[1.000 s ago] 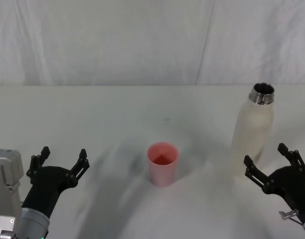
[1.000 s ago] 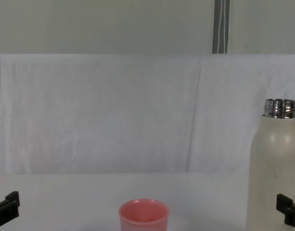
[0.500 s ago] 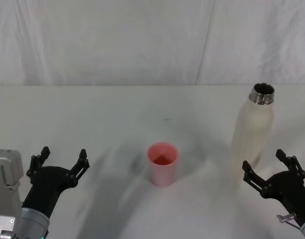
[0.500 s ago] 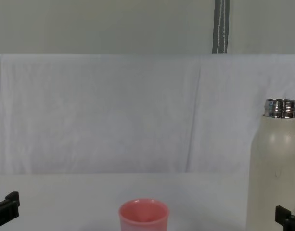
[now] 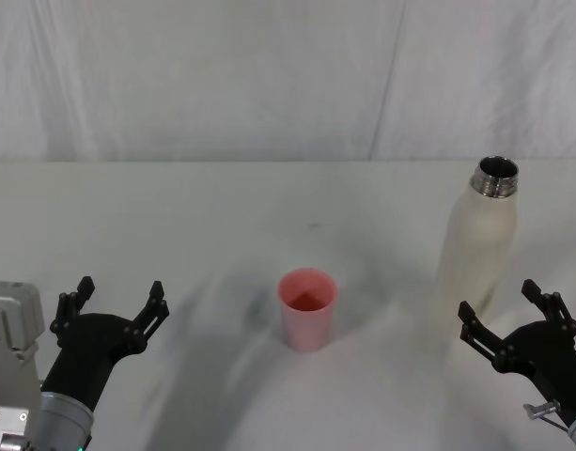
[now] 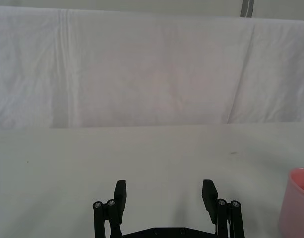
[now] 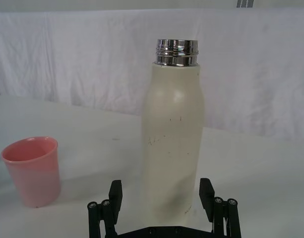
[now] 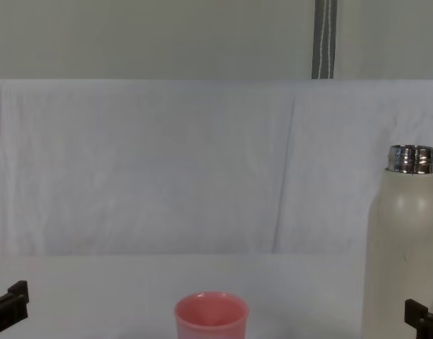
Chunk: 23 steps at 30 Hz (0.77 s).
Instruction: Grasp the thermos with one hand and pour water into the cup lid.
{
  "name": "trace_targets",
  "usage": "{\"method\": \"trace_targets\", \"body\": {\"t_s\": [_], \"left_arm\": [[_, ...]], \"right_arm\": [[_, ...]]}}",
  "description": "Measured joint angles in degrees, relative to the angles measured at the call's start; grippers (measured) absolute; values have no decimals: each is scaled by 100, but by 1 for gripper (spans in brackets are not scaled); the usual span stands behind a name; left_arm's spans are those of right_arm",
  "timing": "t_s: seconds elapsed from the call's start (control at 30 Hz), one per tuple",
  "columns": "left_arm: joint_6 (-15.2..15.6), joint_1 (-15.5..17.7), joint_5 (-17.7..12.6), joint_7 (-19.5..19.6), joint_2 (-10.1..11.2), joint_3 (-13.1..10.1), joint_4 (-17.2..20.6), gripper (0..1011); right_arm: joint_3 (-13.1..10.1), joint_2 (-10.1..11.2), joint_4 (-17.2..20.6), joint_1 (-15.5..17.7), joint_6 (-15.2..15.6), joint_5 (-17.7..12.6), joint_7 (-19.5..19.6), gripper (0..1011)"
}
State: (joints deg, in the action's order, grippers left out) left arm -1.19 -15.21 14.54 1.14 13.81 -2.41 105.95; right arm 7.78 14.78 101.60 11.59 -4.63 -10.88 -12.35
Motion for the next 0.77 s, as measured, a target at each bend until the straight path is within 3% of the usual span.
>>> {"method": "trace_targets", "body": {"t_s": [0.77], "left_arm": [[0, 0, 0, 0, 0, 0, 0, 1001]], "right_arm": [[0, 5, -2, -1, -22, 0, 1, 1001]]}}
